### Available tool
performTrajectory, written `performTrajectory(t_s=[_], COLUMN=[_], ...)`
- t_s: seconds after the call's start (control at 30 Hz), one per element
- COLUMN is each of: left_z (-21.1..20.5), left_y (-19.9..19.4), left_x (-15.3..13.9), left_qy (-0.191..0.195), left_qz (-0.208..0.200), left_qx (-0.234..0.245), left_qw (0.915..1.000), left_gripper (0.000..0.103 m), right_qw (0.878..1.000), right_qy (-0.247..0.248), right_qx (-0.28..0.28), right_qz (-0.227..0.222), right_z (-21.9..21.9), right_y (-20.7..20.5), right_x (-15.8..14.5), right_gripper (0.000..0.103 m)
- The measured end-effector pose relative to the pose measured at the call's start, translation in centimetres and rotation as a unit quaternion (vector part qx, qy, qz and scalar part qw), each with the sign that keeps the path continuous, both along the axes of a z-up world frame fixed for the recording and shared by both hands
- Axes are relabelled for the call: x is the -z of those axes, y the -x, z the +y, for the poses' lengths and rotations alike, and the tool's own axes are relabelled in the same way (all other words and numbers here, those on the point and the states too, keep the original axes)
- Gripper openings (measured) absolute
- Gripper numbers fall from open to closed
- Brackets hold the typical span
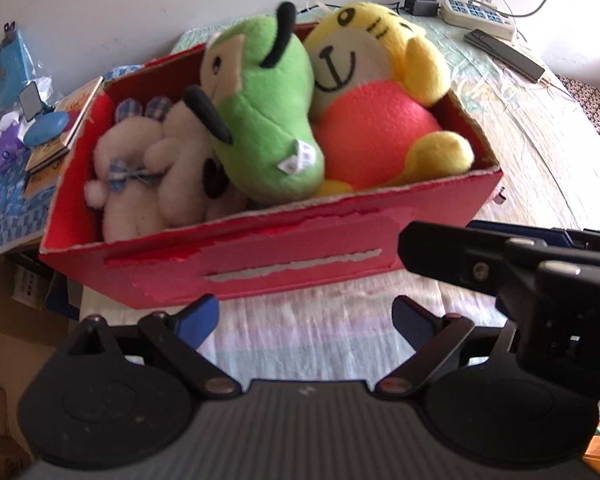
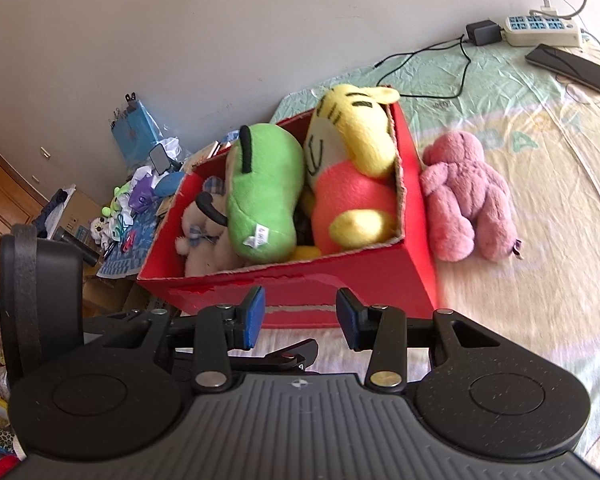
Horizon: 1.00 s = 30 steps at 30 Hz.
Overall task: Organize objects
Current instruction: 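Withdraw the right gripper from the box toward the pink bear, then move the open right gripper down to the pink teddy bear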
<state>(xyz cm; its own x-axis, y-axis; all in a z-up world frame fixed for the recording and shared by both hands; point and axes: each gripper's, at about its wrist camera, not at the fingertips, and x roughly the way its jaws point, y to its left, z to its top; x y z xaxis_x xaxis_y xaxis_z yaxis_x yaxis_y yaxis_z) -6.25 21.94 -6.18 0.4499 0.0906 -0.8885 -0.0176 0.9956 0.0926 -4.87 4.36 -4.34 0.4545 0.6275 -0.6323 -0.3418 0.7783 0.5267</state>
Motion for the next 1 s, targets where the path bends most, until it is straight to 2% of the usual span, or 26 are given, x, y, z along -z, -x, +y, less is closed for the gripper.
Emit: performTrajectory(t_s=[1.0], left_z=[-7.4], left_y=[-1.4], left_x=[3.1], left_qy=[0.000], left_qz=[0.038], left_qx=[0.022], left_qw=[0.9990], left_gripper=[0.093], right_qw=[0.998], right_qy=[0.011], right_qx=[0.018], right_qz=[0.063], right_z=[-7.1], right_y=[-2.5], right_x=[3.4], right_gripper=[0.043])
